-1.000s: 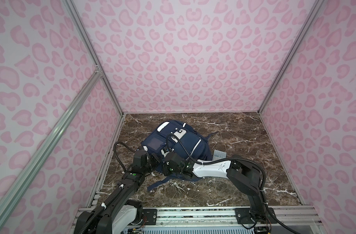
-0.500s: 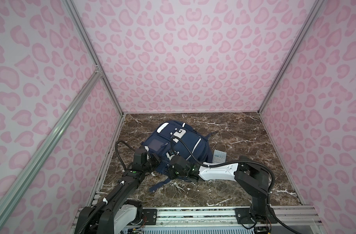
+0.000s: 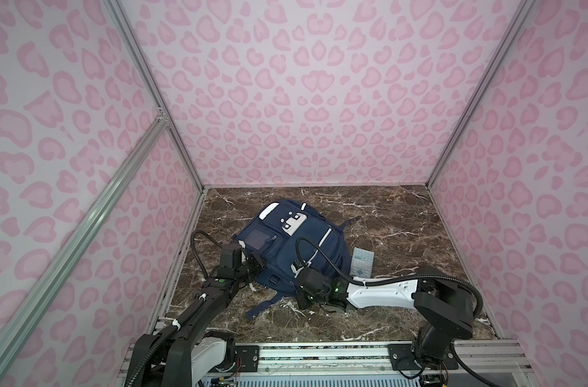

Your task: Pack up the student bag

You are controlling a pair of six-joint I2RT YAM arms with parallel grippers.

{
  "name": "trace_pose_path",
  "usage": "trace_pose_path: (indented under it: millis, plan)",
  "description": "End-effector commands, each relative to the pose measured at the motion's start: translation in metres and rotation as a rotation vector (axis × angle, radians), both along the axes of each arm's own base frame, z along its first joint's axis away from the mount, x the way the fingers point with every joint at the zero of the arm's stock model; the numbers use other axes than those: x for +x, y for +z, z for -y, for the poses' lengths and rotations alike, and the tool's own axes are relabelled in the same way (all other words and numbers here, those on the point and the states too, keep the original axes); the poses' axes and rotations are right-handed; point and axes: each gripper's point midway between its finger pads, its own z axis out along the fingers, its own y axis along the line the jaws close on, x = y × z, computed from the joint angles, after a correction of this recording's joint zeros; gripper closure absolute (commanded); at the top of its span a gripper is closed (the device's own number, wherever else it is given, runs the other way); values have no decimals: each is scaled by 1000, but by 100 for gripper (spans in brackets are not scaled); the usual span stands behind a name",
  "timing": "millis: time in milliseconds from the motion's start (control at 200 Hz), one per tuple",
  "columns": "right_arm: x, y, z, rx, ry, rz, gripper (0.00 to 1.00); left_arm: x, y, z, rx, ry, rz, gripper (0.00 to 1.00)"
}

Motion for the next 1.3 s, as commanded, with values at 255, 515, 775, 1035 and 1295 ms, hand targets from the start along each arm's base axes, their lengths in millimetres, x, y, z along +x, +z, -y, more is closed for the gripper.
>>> trace_pose_path:
  millis: [255,515,775,1035,1295]
  plan:
    - [-1,-7,100,-232,-83,0,100,24,11,-6,32,15,75,97]
    - [2,5,112,-241,-45,30,100,25,13,-5,37,0,81,79]
    - [3,32,76,-88,11,91,100,4,24,5,48,-44,97,37]
    - [6,53,57,-55,33,149,95,-32,26,42,-9,-99,87,39]
    - [8,46,59,-47,12,143,94,-46,-4,54,-85,-8,-8,40]
